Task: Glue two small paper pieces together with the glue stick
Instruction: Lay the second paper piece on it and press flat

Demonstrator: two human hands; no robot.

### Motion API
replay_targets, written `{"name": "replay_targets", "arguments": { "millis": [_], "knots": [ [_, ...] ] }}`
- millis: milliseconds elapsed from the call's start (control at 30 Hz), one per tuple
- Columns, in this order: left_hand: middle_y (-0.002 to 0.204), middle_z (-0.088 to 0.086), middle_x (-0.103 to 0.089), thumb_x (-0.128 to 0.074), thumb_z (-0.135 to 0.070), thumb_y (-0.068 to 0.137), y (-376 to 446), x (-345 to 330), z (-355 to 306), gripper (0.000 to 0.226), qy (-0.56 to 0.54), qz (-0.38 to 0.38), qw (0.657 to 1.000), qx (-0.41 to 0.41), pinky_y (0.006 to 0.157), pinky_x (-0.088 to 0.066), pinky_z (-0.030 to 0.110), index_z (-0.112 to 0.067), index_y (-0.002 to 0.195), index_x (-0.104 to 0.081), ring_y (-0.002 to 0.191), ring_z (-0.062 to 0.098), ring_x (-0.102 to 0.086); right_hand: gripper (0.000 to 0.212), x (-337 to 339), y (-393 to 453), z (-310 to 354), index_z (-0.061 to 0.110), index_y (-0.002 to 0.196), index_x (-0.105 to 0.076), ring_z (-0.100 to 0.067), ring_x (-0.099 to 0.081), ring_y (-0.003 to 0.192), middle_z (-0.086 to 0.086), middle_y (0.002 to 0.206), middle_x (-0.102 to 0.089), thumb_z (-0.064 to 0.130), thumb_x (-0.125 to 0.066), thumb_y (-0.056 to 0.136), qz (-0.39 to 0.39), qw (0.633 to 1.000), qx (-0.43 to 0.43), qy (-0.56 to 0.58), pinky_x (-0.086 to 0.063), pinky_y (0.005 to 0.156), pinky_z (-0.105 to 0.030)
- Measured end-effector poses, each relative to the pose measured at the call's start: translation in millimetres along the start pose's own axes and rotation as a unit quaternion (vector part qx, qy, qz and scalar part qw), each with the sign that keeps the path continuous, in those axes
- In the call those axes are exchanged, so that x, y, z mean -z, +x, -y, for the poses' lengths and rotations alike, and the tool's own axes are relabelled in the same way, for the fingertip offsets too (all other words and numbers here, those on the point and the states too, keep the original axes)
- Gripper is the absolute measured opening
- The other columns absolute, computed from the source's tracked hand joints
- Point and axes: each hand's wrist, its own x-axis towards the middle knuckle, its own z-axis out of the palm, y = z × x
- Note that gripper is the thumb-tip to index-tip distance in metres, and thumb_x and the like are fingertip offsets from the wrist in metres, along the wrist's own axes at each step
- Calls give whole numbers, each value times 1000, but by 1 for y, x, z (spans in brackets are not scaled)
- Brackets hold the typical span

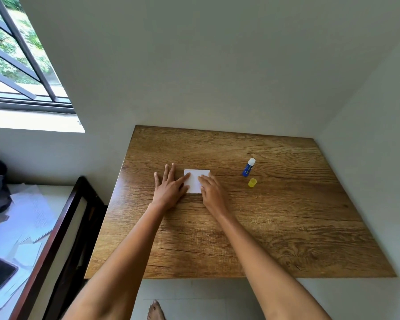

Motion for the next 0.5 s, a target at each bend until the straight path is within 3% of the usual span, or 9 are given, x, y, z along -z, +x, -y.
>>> {"name": "replay_targets", "arguments": {
  "millis": [133,333,433,500],
  "knots": [
    [157,11,13,-36,-59,89,8,5,6,65,9,36,999,19,110,13,58,-41,145,-9,142,29,23,47,-4,12,2,17,146,-26,-24,-9,145,-2,155,-24,26,-29,100,77,996,2,-33,-7,118,-40],
    [157,11,14,-34,-64,87,10,4,9,70,24,36,999,17,109,14,59,-39,145,-6,141,30,23,67,-4,12,-2,13,148,-7,-22,1,146,-5,159,-8,52,-24,96,80,990,-82,-79,4,117,-43],
    [157,11,10,-35,-60,90,7,4,4,66,-7,23,1000,17,109,13,59,-36,146,-11,143,28,20,66,-1,10,-2,10,148,-13,-23,-5,146,-8,158,-13,48,-30,97,60,994,-93,-23,-2,119,-41],
    [158,8,1,-35,-52,93,4,3,-6,58,-73,-31,997,24,111,12,56,-31,145,-20,145,24,13,52,5,6,-2,4,140,-32,-29,-28,138,-16,148,-33,32,-42,97,-25,991,-105,74,-23,115,-40]
  ]
}}
